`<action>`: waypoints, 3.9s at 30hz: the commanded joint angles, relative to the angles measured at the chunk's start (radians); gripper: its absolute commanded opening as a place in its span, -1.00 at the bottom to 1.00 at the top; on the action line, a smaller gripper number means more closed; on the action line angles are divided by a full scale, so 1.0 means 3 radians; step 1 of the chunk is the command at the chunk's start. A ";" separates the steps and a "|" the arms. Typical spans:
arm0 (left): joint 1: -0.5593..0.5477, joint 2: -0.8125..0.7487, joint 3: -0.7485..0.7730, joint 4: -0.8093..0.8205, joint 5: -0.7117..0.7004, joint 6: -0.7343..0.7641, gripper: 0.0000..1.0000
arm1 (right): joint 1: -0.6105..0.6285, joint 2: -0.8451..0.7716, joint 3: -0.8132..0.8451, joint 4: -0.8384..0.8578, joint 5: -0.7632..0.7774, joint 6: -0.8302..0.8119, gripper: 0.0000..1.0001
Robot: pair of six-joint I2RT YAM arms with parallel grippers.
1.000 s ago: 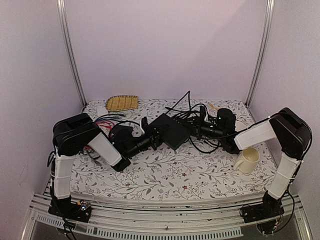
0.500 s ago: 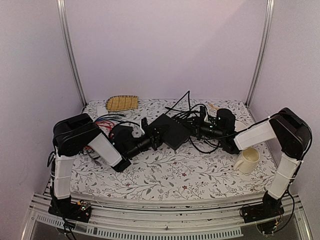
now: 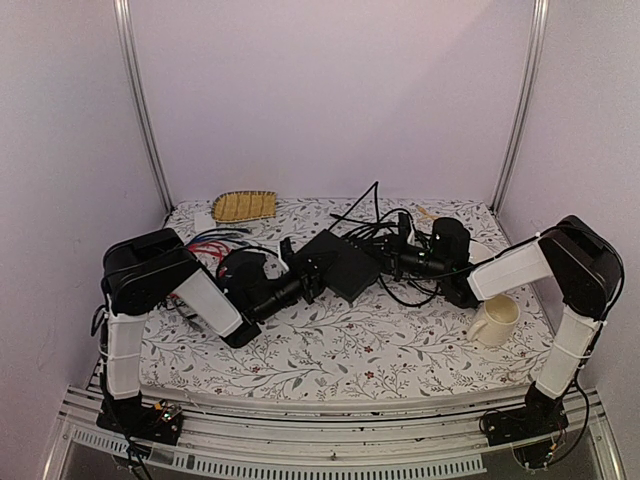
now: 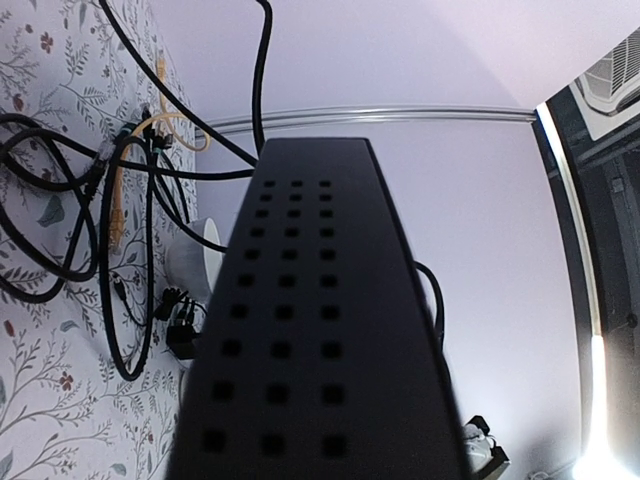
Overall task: Pull the plug from the switch port
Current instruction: Pull the connector from the switch port, then place the connector at the corner of the board.
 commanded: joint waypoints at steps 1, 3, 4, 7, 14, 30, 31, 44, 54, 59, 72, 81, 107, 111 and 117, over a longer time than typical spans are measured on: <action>0.0031 -0.0256 -0.0064 0.0782 -0.0657 0.0106 -1.00 | -0.0314 -0.0048 0.0107 0.0113 0.1260 0.0031 -0.97; 0.0012 -0.0273 -0.0075 0.0753 -0.0732 0.0091 -1.00 | -0.0313 -0.0046 0.0104 0.0110 0.1273 0.0030 -0.97; 0.0011 -0.0278 -0.0071 0.0735 -0.0754 0.0086 -1.00 | -0.0312 -0.0039 0.0108 0.0110 0.1278 0.0032 -0.97; -0.0013 -0.0304 -0.0066 0.0687 -0.0846 0.0054 -1.00 | -0.0309 -0.0034 0.0109 0.0108 0.1301 0.0042 -0.97; -0.0040 -0.0388 -0.0065 0.0488 -0.0988 0.0005 -1.00 | -0.0298 -0.0013 0.0109 0.0119 0.1357 0.0045 -0.97; 0.0116 -0.0313 -0.0070 0.0548 -0.0515 -0.0031 -1.00 | -0.0330 -0.0166 0.0089 -0.0051 0.1079 -0.0167 -0.97; 0.0131 -0.0328 -0.0086 0.0547 -0.0483 -0.0013 -1.00 | -0.0332 -0.0201 0.0078 -0.0093 0.1035 -0.0189 -0.97; 0.0318 -0.0289 0.0039 0.0684 -0.0186 0.0113 -1.00 | -0.0347 -0.0821 0.0008 -0.1233 -0.0175 -0.0614 -0.97; 0.0423 -0.0132 0.0363 0.0795 -0.0023 0.0008 -1.00 | -0.0379 -0.1642 -0.0079 -0.2501 -0.0195 -0.1130 -0.97; 0.0471 -0.0128 0.0336 0.0879 0.0003 -0.0037 -1.00 | -0.0513 -0.1924 -0.0082 -0.2723 -0.0090 -0.1133 -0.97; 0.0735 -0.0316 0.0213 0.0537 0.0040 0.0059 -1.00 | -0.0753 -0.2481 0.0539 -0.3884 0.0251 -0.1605 -0.97; 0.0757 -0.0210 0.0433 0.0284 0.0134 0.0044 -1.00 | -0.0814 -0.2705 0.0613 -0.4269 0.0365 -0.1738 -0.96; 0.0792 -0.0111 0.0516 0.0303 0.0330 0.0115 -1.00 | -0.1539 -0.2439 0.0144 -0.3844 0.0774 -0.1574 -0.79; 0.0734 0.0004 0.0568 0.0385 0.0607 0.0040 -1.00 | -0.1559 -0.1921 0.0220 -0.3551 0.0754 -0.1541 -0.67; 0.0633 0.0149 0.0549 0.0420 0.0818 -0.0020 -1.00 | -0.1620 -0.1357 0.0400 -0.3376 0.0644 -0.1488 -0.42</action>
